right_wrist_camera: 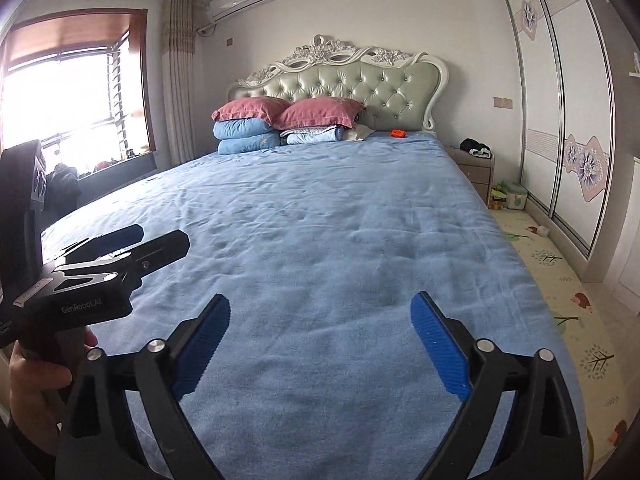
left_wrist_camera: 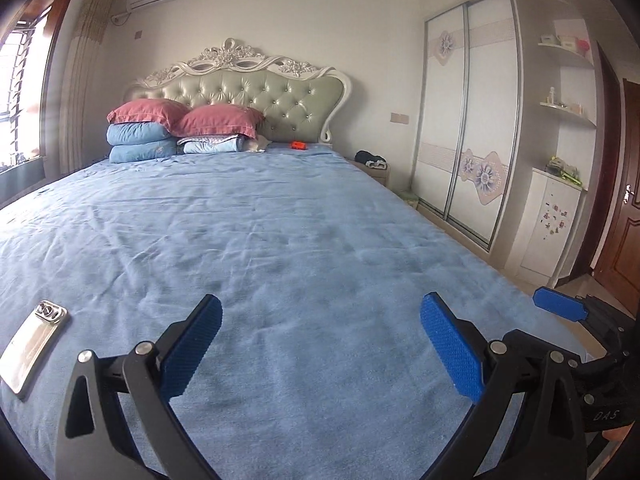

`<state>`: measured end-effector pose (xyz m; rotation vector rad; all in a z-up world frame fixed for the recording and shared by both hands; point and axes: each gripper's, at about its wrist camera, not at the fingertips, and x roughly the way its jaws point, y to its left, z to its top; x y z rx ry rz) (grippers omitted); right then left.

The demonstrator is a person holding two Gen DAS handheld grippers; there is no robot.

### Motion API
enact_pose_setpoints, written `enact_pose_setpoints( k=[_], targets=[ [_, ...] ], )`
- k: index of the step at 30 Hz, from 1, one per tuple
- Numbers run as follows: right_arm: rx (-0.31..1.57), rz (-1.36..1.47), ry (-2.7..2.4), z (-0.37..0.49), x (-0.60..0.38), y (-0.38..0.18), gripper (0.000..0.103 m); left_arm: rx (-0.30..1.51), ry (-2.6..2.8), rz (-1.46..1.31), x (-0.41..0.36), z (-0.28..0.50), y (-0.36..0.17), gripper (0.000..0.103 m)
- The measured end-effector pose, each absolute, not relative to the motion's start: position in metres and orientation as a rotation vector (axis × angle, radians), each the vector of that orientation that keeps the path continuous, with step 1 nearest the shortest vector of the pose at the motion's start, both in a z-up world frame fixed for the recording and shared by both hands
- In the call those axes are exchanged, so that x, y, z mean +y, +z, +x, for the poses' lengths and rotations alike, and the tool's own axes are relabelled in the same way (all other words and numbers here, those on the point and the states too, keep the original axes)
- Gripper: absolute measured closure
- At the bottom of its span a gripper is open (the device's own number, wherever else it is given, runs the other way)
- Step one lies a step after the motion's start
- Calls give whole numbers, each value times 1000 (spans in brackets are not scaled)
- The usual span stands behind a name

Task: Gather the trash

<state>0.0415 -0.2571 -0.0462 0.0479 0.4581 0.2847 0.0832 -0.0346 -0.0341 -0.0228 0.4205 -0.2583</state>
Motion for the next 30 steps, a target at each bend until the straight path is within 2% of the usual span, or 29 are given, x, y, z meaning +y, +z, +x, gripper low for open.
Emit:
enact_pose_setpoints(
  k=[20,30],
  targets=[
    [435,76,246,44,-249,-38,8,338,-239,-65,-23,66,-11,4],
    [429,83,233,44,-254,-37,8,319,-198,3,-37,62,-5,4]
  ],
)
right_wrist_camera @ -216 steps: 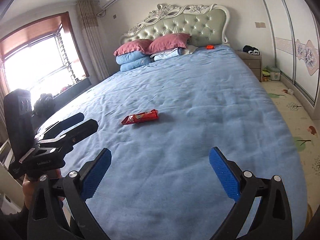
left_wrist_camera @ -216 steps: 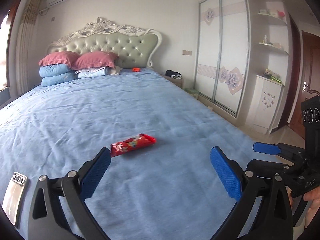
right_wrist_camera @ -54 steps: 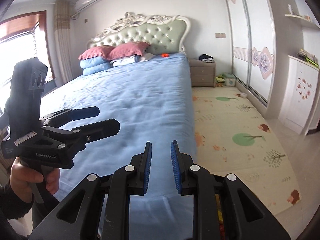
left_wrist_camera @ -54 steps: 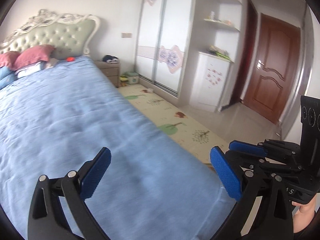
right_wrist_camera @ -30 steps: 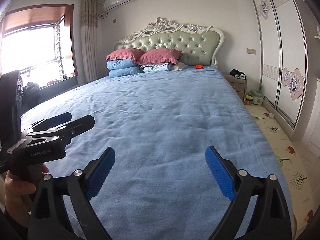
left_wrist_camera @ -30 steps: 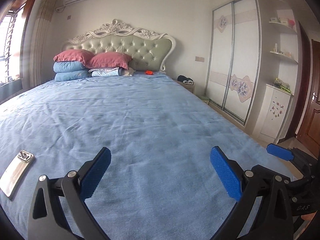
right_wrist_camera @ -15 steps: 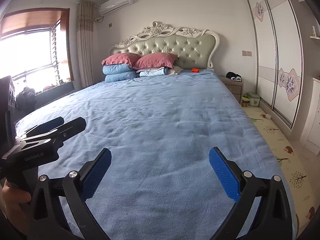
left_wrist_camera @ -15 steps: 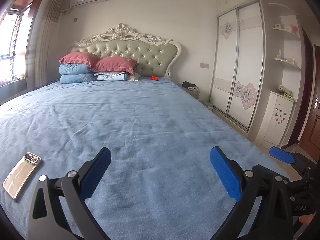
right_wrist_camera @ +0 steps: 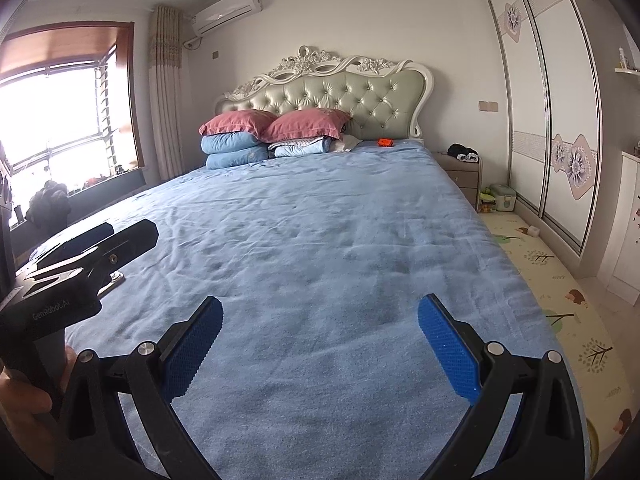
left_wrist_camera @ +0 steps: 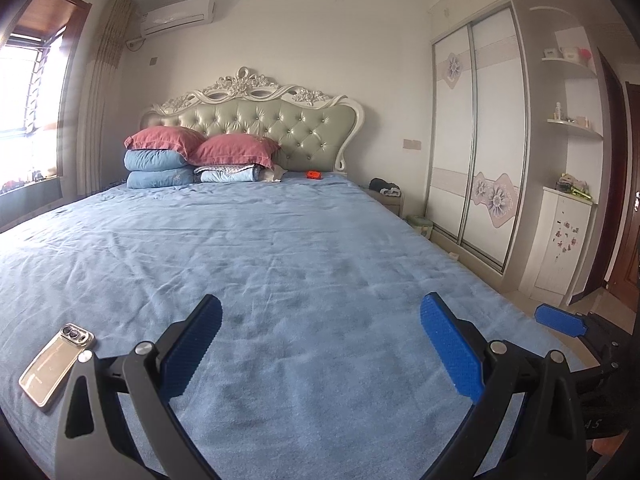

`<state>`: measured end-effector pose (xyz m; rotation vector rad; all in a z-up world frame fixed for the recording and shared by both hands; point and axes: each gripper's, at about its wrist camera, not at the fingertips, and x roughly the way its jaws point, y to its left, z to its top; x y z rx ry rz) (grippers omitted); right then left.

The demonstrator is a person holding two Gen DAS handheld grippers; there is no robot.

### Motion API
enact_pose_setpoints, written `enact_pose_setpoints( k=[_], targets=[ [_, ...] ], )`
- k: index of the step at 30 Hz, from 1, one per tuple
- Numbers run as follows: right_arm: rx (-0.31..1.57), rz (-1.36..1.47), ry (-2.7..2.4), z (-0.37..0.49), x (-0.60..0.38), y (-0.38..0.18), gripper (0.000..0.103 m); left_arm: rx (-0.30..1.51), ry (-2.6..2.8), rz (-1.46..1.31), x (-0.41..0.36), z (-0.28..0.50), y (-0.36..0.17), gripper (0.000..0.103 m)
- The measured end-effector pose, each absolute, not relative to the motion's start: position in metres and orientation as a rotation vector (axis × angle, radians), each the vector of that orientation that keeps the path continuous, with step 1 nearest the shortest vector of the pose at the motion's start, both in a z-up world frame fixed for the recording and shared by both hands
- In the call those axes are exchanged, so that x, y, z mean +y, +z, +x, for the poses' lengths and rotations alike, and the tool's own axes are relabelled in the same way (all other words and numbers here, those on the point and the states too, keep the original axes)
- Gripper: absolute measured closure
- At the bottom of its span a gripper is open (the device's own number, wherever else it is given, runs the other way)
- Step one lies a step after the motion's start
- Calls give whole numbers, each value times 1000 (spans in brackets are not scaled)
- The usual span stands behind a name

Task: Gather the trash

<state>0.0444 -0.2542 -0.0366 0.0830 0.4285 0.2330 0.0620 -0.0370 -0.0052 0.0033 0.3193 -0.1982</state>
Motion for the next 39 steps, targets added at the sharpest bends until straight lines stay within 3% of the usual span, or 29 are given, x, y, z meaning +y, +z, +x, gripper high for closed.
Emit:
enact_pose_setpoints(
  k=[39],
  targets=[
    [446,96,204,53,-264,-41,8,326,-187,6,-41,74,-3,4]
  ],
)
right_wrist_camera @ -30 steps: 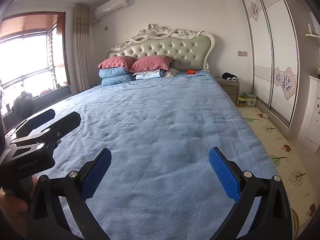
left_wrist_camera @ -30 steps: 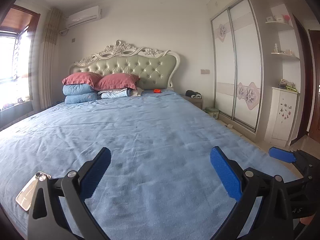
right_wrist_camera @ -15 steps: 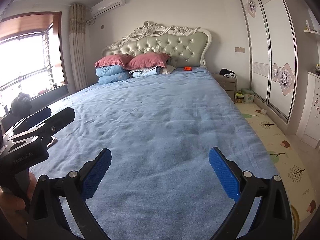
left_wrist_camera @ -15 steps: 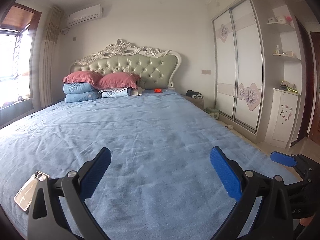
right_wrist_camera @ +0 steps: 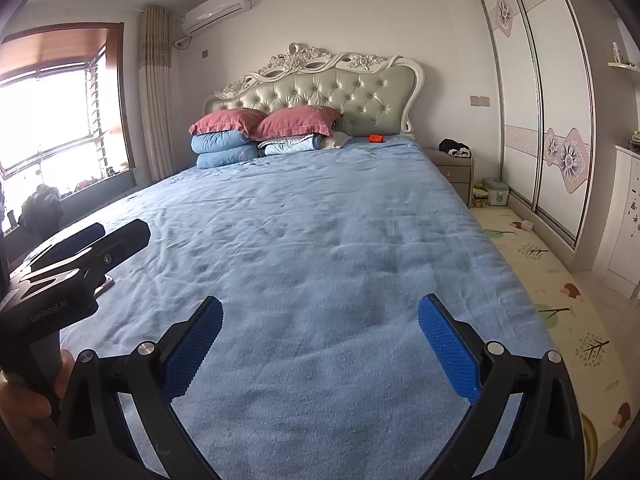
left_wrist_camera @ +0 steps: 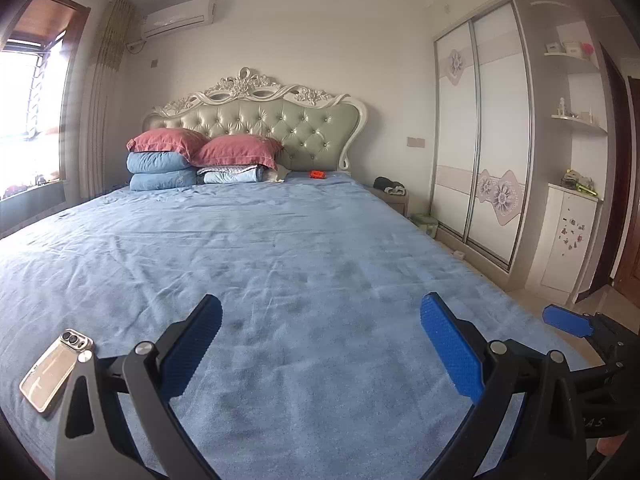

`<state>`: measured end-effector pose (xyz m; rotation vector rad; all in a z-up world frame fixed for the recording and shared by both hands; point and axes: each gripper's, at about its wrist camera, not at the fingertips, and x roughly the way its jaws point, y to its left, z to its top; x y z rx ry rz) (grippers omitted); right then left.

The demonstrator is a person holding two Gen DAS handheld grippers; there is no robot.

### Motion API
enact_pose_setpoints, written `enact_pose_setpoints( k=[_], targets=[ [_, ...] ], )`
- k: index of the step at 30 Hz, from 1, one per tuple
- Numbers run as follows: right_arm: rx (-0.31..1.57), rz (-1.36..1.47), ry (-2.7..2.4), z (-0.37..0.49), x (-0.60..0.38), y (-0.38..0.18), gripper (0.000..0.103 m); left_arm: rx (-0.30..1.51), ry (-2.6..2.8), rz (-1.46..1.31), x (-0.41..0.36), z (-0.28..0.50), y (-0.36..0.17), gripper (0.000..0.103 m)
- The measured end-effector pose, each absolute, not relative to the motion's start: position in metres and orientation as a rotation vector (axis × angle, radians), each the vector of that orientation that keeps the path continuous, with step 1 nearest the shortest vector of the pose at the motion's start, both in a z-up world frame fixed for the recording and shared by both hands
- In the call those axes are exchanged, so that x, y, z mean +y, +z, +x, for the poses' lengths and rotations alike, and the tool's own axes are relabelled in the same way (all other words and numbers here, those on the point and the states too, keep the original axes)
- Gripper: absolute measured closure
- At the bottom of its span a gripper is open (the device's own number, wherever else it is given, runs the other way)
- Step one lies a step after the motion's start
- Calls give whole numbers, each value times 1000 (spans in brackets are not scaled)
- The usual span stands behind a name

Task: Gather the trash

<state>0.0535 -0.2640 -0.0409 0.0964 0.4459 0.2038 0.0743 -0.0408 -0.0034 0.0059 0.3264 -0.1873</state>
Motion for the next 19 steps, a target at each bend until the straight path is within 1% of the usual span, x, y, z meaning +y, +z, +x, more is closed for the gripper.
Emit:
enact_pose_setpoints(
  k=[7,19],
  targets=[
    [452,105,217,57,-264,-40,8,353,-214,-23,-35,77,-7,4],
    [444,96,210,58,-264,-38,8,341,-164,38,-45,73,-7,4]
  ],
)
